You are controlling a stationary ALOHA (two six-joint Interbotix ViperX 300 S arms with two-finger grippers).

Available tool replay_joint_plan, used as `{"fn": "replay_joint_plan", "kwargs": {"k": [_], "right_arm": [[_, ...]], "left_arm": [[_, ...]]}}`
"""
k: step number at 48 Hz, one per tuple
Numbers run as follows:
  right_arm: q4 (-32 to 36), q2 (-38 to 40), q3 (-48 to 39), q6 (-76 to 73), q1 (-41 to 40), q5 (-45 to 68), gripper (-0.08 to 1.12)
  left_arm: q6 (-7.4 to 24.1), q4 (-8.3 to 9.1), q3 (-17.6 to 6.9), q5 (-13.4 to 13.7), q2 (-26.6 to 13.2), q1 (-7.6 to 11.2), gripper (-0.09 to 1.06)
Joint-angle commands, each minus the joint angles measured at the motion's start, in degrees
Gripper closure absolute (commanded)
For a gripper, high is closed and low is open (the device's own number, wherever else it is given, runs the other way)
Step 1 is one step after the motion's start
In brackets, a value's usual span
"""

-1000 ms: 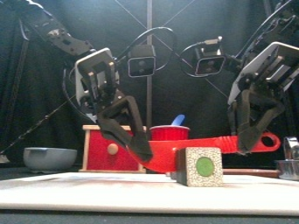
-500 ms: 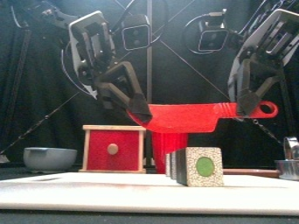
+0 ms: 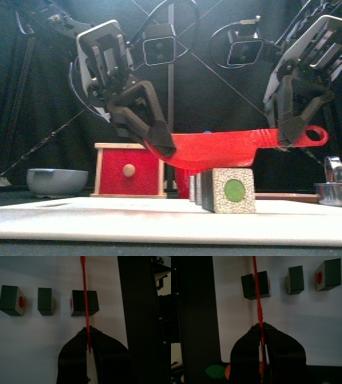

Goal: Place sushi on board then cut the sushi with the knife then place the pieces on the plate
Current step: Cut the sushi into 4 pieces

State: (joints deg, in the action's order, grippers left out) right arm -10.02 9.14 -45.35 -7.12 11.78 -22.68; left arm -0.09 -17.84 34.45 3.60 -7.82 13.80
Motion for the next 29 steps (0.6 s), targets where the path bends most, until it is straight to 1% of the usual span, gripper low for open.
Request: {"fn": "replay_joint_plan", "kwargs": {"k": [1, 17, 24, 29], "right_arm": [[-0.18, 0.62, 0.18, -0.09, 0.18, -0.26, 0.75], [-0.7, 0.18, 0.18, -0.09, 0.53, -0.26, 0.75], [-0.7, -0.44, 0.09, -0.09, 0.53, -0.26, 0.75], [-0.79, -1.32, 0.09, -0.18, 0.7, -0.26, 0.75]], "left_arm": [[0.0, -0.35, -0.44, 0.35, 0.44, 1.05, 0.57], [-0.09, -0.53, -0.44, 0.53, 0.18, 1.05, 0.57], [-0.09, -0.53, -0.35, 0.62, -0.53, 1.05, 0.57], [-0.09, -0.88, -0.35, 0.62, -1.32, 1.05, 0.57]]}}
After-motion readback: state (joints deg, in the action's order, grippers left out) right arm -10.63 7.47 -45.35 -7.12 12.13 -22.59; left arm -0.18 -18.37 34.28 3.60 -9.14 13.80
